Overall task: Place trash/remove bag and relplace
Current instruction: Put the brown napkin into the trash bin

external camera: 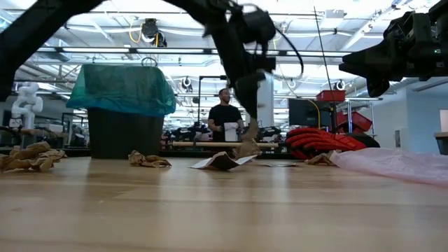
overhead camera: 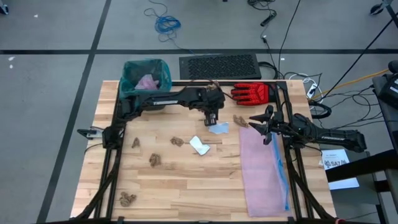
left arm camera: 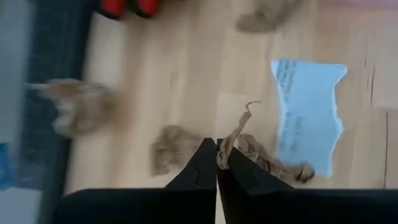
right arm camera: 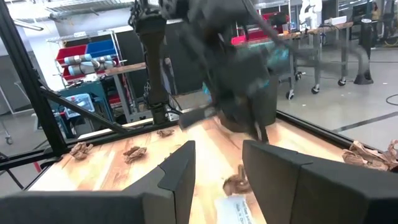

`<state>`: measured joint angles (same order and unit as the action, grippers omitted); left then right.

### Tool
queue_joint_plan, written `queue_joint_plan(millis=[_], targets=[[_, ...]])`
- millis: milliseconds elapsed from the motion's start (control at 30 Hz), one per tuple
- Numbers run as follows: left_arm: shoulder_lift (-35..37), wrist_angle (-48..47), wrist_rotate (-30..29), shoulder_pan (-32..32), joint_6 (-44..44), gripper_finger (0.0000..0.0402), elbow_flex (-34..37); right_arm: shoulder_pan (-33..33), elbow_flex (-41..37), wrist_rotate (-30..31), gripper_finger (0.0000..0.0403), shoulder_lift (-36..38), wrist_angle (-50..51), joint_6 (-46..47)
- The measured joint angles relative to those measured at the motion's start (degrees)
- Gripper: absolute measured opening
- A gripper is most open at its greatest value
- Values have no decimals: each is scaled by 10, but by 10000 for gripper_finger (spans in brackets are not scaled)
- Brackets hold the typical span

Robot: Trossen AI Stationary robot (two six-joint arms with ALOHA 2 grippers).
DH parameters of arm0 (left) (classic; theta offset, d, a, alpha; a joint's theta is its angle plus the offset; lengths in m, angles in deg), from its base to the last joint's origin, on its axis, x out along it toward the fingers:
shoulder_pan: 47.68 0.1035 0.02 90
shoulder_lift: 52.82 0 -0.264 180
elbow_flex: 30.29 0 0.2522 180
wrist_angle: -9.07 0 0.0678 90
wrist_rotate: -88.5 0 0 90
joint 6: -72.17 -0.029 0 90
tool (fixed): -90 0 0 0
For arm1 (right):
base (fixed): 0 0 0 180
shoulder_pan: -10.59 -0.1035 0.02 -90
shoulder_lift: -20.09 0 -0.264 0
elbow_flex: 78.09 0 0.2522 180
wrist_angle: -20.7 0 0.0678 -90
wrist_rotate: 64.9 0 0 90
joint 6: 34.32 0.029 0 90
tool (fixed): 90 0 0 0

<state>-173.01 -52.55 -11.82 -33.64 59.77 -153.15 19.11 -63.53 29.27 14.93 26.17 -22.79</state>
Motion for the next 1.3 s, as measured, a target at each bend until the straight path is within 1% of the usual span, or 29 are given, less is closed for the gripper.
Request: queue_joint_plan(millis=[100, 200, 367, 467, 533, 633, 733, 933, 1100, 1300], targets=[[45, -24, -52, -3, -1, 2, -1, 0, 0, 0, 128, 0, 1, 0], [96, -49, -116, -3, 0, 2, -1, 0, 0, 0, 128, 0, 1, -1], [186, -95, -242, 5, 16, 1, -1, 0, 0, 0, 128, 0, 2, -2], [235, -123, -287, 20, 30, 1, -1, 0, 0, 0, 128, 0, 4, -2], [264, -136, -299, 35, 31, 1, -1, 0, 0, 0, 128, 0, 5, -2], [299, -147, -309, 64, 31, 1, -1, 0, 0, 0, 128, 0, 3, -2], [318, -169, -318, 99, 45, 0, -2, 0, 0, 0, 128, 0, 3, -2], [317, -274, -310, 181, 79, 0, -1, 0, 0, 0, 128, 0, 3, -2], [310, -327, -270, 223, 116, 0, 7, 0, 0, 0, 128, 0, 3, -2], [310, -335, -191, 247, 121, 0, 71, 0, 0, 0, 128, 0, 3, -2]])
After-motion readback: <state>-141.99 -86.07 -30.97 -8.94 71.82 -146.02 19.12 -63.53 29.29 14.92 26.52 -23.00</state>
